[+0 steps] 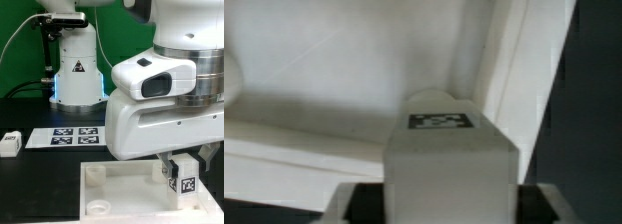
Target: Assemble one leg
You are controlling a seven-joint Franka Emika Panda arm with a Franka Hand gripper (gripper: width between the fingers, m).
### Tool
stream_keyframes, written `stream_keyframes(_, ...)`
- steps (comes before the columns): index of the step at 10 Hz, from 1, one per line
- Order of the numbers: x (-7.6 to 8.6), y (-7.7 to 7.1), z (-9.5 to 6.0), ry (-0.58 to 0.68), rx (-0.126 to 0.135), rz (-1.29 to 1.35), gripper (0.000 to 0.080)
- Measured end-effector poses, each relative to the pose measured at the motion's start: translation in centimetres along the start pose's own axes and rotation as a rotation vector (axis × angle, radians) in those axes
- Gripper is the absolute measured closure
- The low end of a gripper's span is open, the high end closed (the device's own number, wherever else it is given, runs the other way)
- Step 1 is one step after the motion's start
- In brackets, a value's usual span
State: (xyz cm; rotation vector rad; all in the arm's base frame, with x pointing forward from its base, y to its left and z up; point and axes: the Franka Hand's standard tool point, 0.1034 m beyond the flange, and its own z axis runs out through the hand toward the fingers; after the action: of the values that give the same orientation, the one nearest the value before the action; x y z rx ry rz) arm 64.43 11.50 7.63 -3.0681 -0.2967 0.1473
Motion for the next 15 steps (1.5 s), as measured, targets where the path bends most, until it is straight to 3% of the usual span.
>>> stream_keyframes(5, 0.01, -0.20, -0.03, 0.046, -0.001, 0.772, 0.0508)
stream_keyframes(8, 0.03, -0.13, -0.07, 0.046, 0.007, 1.043, 0.0507)
stream_keyframes(10, 0.05, 0.10, -0.12, 0.042, 0.027, 1.308, 0.0507)
stream_keyframes(12, 0.02, 0.28, -0.13, 0.031, 0.047, 1.456, 0.0507)
stream_keyframes(15, -0.01, 0.28, -0.05, 0.031, 0.045, 1.417, 0.0506)
